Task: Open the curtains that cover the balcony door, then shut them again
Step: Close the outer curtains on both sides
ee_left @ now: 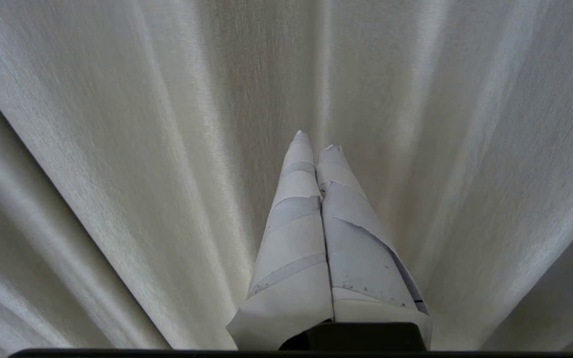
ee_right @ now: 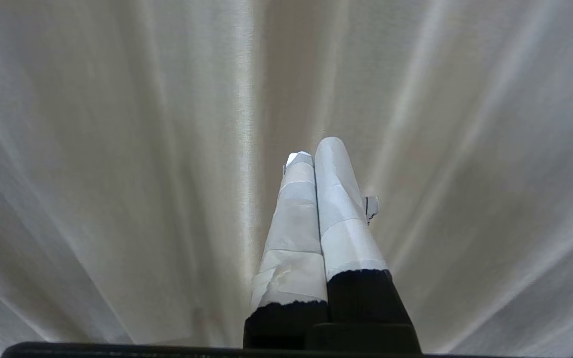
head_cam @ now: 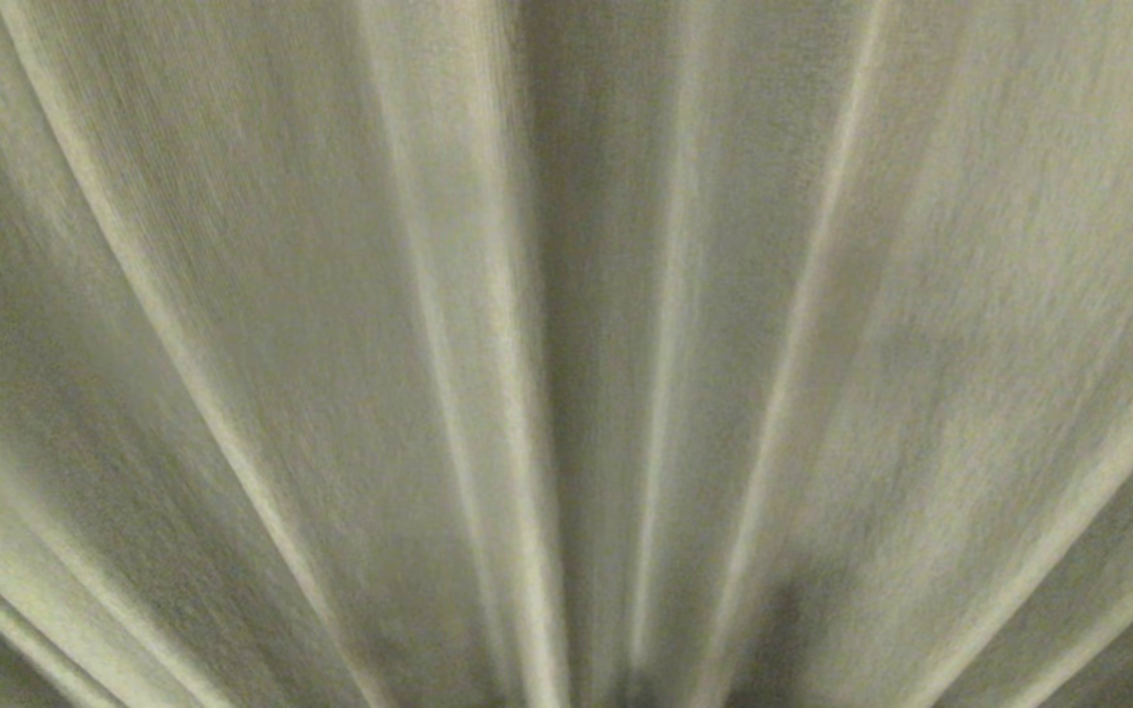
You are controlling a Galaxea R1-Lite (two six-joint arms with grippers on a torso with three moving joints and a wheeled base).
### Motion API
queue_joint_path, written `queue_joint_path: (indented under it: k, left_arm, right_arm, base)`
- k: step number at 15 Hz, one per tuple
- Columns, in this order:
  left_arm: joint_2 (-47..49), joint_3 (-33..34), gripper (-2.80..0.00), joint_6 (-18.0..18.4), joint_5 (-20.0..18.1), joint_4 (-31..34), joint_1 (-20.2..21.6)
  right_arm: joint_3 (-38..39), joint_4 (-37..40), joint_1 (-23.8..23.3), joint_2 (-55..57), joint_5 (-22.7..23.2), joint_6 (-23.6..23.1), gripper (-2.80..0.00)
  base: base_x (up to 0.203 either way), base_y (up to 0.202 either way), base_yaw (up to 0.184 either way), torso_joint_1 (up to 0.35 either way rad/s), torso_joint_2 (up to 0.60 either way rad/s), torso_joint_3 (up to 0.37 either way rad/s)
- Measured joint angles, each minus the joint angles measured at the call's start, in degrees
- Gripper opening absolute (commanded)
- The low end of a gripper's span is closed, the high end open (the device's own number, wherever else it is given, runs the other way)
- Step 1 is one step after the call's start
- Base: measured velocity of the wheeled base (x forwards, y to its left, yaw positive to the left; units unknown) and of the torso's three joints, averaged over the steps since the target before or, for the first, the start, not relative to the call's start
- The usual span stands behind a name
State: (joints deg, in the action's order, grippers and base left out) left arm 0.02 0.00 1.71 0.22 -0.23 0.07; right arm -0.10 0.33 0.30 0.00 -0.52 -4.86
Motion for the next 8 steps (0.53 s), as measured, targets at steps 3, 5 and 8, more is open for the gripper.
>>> queue_joint_path:
  k: [3, 5, 8]
  left_arm:
    - [0.0, 0.0, -2.8, 0.0, 0.0, 0.1, 0.0]
    - [0.0, 0.0, -2.8, 0.0, 0.1, 0.1, 0.0]
    - [0.0, 0.0, -2.8, -0.1, 0.1, 0.1, 0.0]
  right_arm:
    - [0.0, 0.0, 0.0, 0.0, 0.0, 0.0, -2.8]
    - [0.0, 0.0, 0.0, 0.0, 0.0, 0.0, -2.8]
    - [0.0, 0.0, 0.0, 0.0, 0.0, 0.0, -2.8]
  base:
    - [0.0, 0.0, 0.0, 0.0, 0.0, 0.0]
    - [0.0, 0.0, 0.0, 0.0, 0.0, 0.0]
    - [0.0, 0.0, 0.0, 0.0, 0.0, 0.0]
